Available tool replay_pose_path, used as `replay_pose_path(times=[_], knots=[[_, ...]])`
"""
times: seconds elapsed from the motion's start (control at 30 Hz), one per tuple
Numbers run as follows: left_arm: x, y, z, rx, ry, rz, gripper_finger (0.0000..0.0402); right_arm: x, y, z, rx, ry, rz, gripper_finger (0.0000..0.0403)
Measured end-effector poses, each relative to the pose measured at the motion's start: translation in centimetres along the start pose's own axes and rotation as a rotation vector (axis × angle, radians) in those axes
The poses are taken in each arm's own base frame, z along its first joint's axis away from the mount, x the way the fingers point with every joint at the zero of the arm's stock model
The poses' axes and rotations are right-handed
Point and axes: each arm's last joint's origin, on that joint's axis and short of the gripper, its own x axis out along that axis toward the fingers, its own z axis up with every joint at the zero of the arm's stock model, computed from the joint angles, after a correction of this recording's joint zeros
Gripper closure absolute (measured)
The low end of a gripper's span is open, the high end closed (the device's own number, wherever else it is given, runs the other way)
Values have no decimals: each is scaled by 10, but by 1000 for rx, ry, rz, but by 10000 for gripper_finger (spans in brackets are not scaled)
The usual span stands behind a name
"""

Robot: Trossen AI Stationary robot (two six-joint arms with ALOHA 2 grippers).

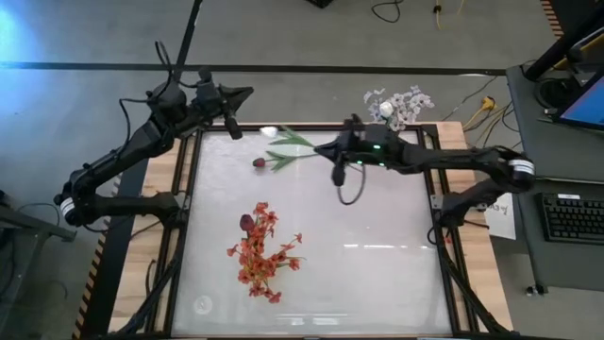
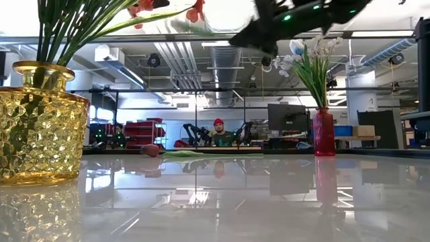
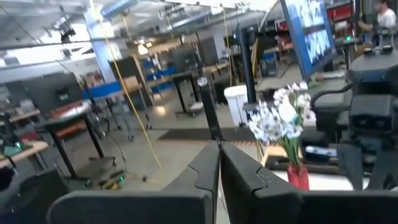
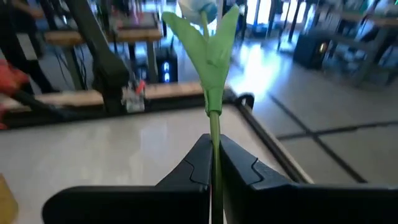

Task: Sort flowers into vase by color
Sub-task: Put the white tulip into the red vase

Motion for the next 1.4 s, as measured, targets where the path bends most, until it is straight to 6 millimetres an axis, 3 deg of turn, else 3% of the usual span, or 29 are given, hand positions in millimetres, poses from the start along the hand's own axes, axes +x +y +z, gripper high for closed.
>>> replay_pose_path(times=[0.2,0.43,0.67,1.03,1.4], knots=[[-1,-1,1,-66,-28,-15,402,-40,3,5,-14,-233,-8,393],[7,-13,-17,-155,-151,-306,400,-51,5,3,-33,-485,33,394],[19,-37,-26,-211,-210,-439,364,-37,6,12,-23,-602,126,394],[49,-70,-14,-224,-215,-519,275,5,10,23,-21,-595,192,394],[72,-81,-29,-244,-223,-593,260,27,9,29,-8,-594,200,394]])
